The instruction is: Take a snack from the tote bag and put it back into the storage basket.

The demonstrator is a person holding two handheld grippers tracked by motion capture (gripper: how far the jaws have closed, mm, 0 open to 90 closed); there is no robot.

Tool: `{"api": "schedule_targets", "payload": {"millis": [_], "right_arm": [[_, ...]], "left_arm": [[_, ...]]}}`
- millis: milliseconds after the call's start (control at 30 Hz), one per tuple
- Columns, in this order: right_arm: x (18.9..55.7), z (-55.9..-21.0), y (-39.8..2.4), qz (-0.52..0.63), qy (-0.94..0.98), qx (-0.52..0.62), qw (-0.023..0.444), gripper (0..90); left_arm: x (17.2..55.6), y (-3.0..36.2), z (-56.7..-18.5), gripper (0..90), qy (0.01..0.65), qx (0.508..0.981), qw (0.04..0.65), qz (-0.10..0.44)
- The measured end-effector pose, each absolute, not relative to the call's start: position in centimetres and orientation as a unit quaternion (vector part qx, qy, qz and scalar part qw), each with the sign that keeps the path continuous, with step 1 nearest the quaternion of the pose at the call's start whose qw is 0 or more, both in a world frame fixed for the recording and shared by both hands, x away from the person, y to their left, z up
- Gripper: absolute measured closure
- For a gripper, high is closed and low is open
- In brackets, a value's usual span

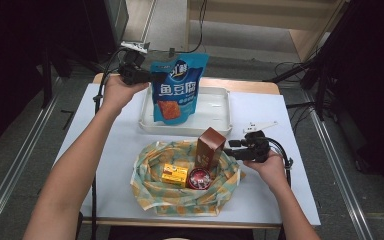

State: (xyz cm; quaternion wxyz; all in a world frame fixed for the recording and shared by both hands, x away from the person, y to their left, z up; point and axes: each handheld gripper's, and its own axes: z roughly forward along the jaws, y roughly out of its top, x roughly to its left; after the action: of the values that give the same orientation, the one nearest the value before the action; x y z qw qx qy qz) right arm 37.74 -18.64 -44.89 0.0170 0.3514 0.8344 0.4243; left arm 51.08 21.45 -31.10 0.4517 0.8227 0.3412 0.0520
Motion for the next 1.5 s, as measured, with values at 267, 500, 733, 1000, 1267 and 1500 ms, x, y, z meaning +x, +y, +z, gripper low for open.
{"api": "schedule_targets", "payload": {"millis": [267, 500, 733, 1000, 1267, 1500], "right_arm": [[37.7, -44.9, -18.6, 0.422, 0.837, 0.349, 0.018, 48.5], [37.7, -44.9, -18.6, 0.423, 0.836, 0.348, 0.018, 48.7], [37.8, -44.8, -18.7, 0.424, 0.836, 0.347, 0.018, 48.7], [37.8, -44.8, -18.8, 0.426, 0.835, 0.349, 0.02, 48.6], [37.9, -44.8, -18.7, 0.425, 0.836, 0.346, 0.019, 48.7], [37.9, -44.9, -18.7, 0.425, 0.836, 0.347, 0.019, 48.7]], "left_arm": [[49.9, 22.6, -32.1, 85.3, 0.336, 0.819, 0.463, 0.04], [49.1, 22.5, -32.3, 84.0, 0.333, 0.819, 0.465, 0.037], [48.9, 22.3, -32.6, 73.5, 0.341, 0.827, 0.445, 0.038], [48.2, 22.3, -33.1, 59.0, 0.344, 0.828, 0.441, 0.032], [47.3, 23.4, -34.4, 55.8, 0.357, 0.827, 0.432, 0.036], [46.4, 24.7, -35.9, 55.3, 0.371, 0.825, 0.425, 0.026]]}}
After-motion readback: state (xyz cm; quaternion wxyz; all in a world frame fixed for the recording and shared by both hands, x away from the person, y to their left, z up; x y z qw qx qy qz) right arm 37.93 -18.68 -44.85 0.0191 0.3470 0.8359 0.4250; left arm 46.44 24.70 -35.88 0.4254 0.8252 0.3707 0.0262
